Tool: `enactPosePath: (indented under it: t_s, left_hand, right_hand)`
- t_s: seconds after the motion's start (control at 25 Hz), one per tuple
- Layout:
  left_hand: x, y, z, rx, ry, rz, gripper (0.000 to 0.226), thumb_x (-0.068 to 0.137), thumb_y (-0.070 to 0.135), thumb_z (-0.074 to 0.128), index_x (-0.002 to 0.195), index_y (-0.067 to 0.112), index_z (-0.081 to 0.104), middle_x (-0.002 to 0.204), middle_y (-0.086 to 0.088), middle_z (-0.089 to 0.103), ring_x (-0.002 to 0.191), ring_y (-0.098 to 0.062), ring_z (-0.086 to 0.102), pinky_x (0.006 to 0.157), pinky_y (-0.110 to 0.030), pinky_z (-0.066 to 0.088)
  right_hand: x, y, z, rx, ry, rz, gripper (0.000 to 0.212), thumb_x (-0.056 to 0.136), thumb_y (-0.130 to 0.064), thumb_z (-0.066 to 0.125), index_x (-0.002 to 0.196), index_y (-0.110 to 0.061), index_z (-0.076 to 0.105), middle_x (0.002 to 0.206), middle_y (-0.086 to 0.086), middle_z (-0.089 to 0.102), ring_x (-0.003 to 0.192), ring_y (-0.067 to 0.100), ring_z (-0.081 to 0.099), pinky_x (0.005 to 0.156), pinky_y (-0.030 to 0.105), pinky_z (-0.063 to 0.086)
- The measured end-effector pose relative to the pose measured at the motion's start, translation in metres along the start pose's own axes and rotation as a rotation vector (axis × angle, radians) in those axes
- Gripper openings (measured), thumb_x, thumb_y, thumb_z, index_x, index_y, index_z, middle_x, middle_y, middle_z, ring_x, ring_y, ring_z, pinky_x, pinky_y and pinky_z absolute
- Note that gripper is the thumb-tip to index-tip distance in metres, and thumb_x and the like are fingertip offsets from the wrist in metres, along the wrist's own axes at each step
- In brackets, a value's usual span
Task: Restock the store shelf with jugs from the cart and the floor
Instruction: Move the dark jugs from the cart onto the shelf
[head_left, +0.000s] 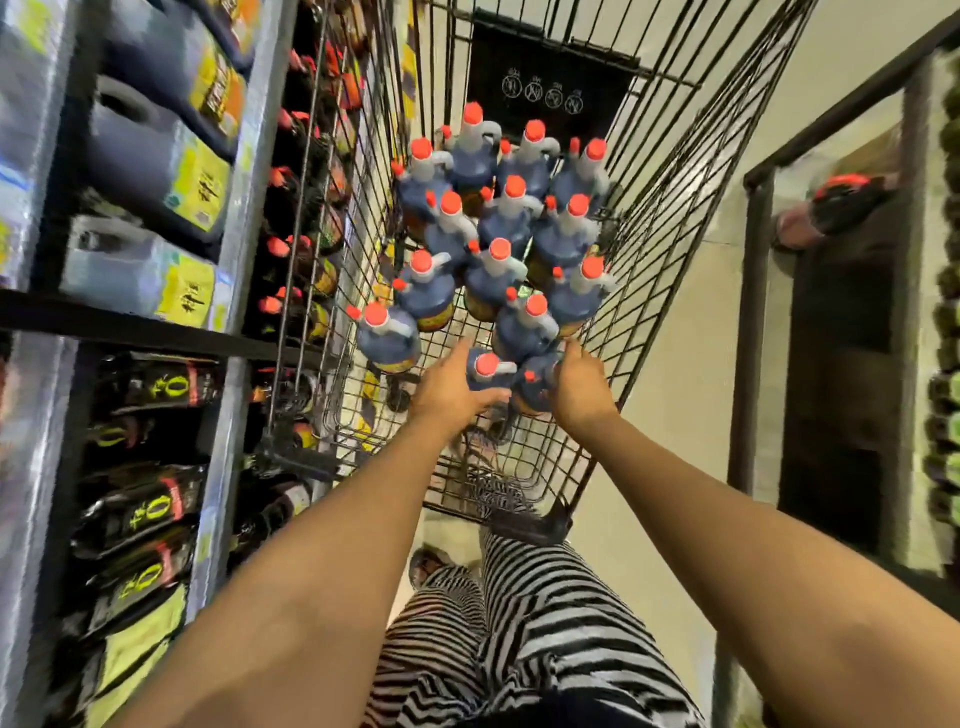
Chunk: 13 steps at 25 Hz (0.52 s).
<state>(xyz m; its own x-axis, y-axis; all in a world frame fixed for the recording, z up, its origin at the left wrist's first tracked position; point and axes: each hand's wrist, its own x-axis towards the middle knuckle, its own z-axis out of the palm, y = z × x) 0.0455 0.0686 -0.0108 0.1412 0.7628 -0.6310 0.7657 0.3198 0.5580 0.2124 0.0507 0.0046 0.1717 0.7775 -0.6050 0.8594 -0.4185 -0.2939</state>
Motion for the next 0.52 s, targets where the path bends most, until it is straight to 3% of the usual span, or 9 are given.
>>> enactPosePath:
  t_s: [0.16,0.32,0.52]
  left_hand:
    - [0.030,0.000,0.009,-0.033,-0.048,0.004,0.078,0.060,0.033,0.088,0.128,0.011,0.056,0.120,-0.011,0.064,0.106,-0.023,0.059,0.090,-0.027,0.044]
    - [0.045,-0.010,0.013,-0.036,-0.059,0.063,0.039,0.066,0.024,0.086,0.099,0.008,0.073,0.097,-0.014,0.071,0.088,-0.022,0.063,0.075,-0.027,0.048]
    - [0.052,-0.006,0.000,0.072,-0.020,0.027,0.045,0.072,0.048,0.069,0.095,0.010,0.074,0.092,-0.014,0.073,0.090,-0.030,0.066,0.077,-0.038,0.052]
  right_hand:
    - [0.030,0.005,-0.013,-0.196,-0.187,-0.026,0.031,0.091,-0.008,0.054,0.119,0.005,0.053,0.118,0.024,0.061,0.110,0.038,0.058,0.089,0.037,0.045]
    - [0.042,0.005,-0.011,-0.359,-0.270,-0.128,0.029,0.090,-0.014,0.056,0.115,0.001,0.060,0.117,0.020,0.063,0.109,0.034,0.059,0.089,0.036,0.045]
    - [0.033,0.005,0.000,-0.274,-0.216,-0.154,0.022,0.084,-0.012,0.061,0.103,-0.002,0.064,0.108,0.020,0.067,0.100,0.035,0.062,0.079,0.033,0.047]
